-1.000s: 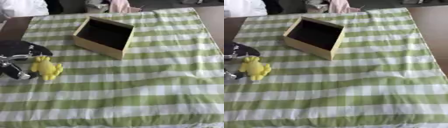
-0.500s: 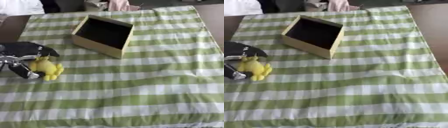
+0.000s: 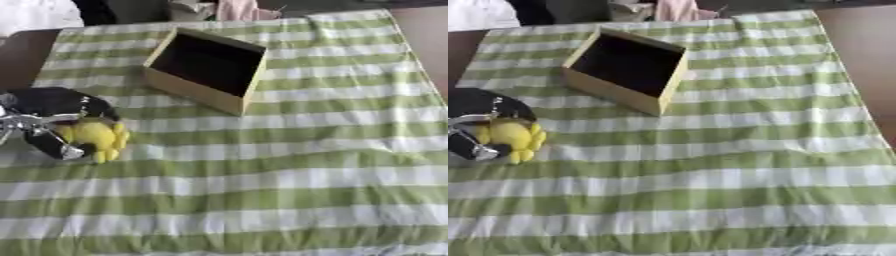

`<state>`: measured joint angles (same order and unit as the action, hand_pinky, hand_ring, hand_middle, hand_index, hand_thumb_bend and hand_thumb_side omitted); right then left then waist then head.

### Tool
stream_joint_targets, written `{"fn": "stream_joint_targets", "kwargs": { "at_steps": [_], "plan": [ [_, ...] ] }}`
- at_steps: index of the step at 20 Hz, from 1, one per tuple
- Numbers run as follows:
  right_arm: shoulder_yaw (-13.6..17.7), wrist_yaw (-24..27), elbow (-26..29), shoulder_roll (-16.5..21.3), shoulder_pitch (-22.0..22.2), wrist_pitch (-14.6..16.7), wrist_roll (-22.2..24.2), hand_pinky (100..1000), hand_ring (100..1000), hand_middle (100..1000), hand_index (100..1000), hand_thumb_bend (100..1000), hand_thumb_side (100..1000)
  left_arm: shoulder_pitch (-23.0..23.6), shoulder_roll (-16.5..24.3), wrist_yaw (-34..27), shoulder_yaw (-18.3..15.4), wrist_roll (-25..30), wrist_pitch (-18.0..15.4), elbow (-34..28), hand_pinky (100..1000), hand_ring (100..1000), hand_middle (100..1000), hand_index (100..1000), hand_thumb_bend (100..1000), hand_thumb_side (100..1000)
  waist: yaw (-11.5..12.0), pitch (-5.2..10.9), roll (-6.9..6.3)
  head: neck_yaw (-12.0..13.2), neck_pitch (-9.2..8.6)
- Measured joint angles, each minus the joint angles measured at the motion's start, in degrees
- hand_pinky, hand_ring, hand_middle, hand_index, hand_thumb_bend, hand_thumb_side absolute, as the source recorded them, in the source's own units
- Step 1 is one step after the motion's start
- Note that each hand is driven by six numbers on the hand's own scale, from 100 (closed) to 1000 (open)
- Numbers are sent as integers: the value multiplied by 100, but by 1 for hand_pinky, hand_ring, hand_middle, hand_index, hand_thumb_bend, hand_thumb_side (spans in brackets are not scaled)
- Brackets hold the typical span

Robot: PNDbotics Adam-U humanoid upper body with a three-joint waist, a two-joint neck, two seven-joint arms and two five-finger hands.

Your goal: Pick up objects on the table and place them in the box.

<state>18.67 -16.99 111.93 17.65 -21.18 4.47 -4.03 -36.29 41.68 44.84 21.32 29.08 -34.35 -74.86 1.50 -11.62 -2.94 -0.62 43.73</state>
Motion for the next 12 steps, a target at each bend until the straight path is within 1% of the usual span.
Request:
{"fn": "stream_joint_targets", "kwargs": {
  "at_steps": [1, 2, 5, 7, 8, 10, 12],
  "plan": [
    [0, 1, 0, -10, 0, -3, 4, 655, 728, 735, 779, 100, 699, 10, 18, -17, 1, 0, 0, -50, 623, 742, 723, 826, 201, 203, 2, 0, 0, 0, 0],
    [0, 2, 0, -18, 0, -8, 8, 655, 728, 735, 779, 100, 699, 28, 34, -38, 1, 0, 0, -104, 572, 701, 683, 790, 193, 200, 4, 0, 0, 0, 0],
    [0, 2, 0, -20, 0, -18, 18, 655, 728, 734, 779, 100, 698, 88, 93, -91, 0, 5, 5, -223, 483, 623, 616, 735, 204, 191, 8, 0, 0, 0, 0],
    [0, 3, 0, -21, 0, -20, 20, 656, 728, 734, 779, 100, 698, 102, 114, -101, 0, 11, 11, -241, 384, 544, 535, 662, 197, 181, 9, 0, 1, 0, 0],
    [0, 3, 0, -21, 0, -21, 21, 656, 728, 734, 779, 100, 697, 102, 114, -102, 0, 13, 13, -241, 308, 486, 477, 602, 176, 173, 9, 0, 3, 0, -1],
    [0, 3, 0, -21, 0, -21, 21, 656, 729, 734, 780, 100, 697, 102, 114, -120, 0, 13, 13, -238, 238, 435, 424, 540, 150, 161, 9, 0, 9, 0, -1],
    [0, 4, 0, -22, 0, -21, 22, 656, 729, 734, 780, 100, 698, 102, 114, -157, -4, 4, 9, -231, 225, 426, 415, 530, 126, 159, 10, 0, 14, 0, -1]
  ]
}}
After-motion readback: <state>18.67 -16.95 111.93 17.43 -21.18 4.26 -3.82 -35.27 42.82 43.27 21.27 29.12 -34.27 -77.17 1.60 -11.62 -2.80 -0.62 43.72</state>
